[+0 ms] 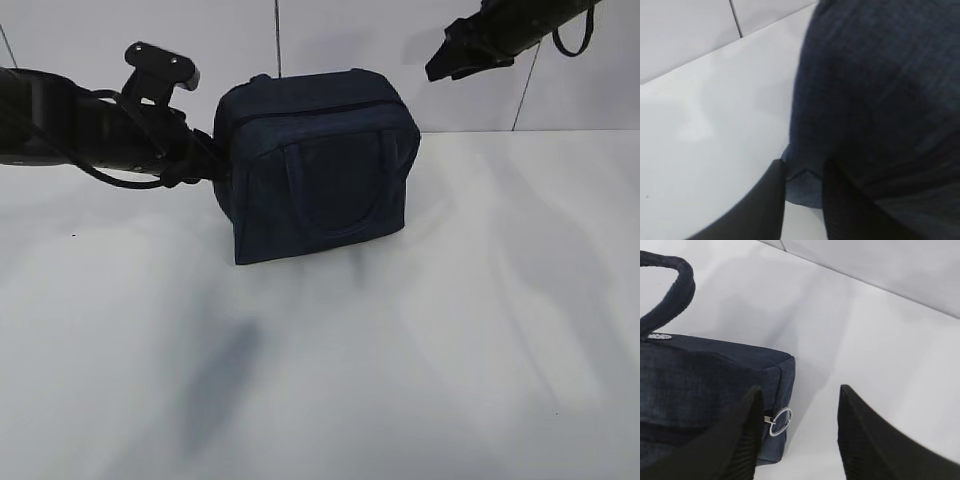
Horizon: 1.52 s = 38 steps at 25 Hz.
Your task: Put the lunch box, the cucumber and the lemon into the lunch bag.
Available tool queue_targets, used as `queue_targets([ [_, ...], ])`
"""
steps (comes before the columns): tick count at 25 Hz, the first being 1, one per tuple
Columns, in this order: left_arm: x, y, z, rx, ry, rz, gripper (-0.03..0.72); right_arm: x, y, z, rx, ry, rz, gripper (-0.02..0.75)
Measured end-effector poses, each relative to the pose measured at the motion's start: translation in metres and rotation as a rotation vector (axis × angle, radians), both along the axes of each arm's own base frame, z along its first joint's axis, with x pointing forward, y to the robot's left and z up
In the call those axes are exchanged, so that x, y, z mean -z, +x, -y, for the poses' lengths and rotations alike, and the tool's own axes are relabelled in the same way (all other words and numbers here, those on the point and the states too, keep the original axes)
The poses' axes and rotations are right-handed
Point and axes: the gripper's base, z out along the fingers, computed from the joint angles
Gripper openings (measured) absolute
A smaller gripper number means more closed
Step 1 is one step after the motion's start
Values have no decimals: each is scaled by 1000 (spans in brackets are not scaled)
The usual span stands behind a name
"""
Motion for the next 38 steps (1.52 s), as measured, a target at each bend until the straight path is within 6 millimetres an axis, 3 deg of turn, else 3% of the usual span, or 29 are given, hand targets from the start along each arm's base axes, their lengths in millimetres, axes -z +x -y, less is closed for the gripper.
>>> queue_targets([
  [7, -5, -6, -3, 37, 67, 29, 268, -15, -6, 7, 48, -73, 12, 362],
  [17, -25, -39, -15, 163, 231, 103, 287, -42, -16, 9, 64, -144, 65, 362],
  [26, -89, -62, -23, 230, 313, 309, 290, -76, -42, 2, 51, -146, 79, 362],
  [33, -134, -83, -29, 202, 252, 412, 289, -116, -77, 5, 58, -158, 113, 362],
  [38, -155, -109, -36, 201, 223, 464, 290, -141, -107, 7, 62, -162, 133, 363],
])
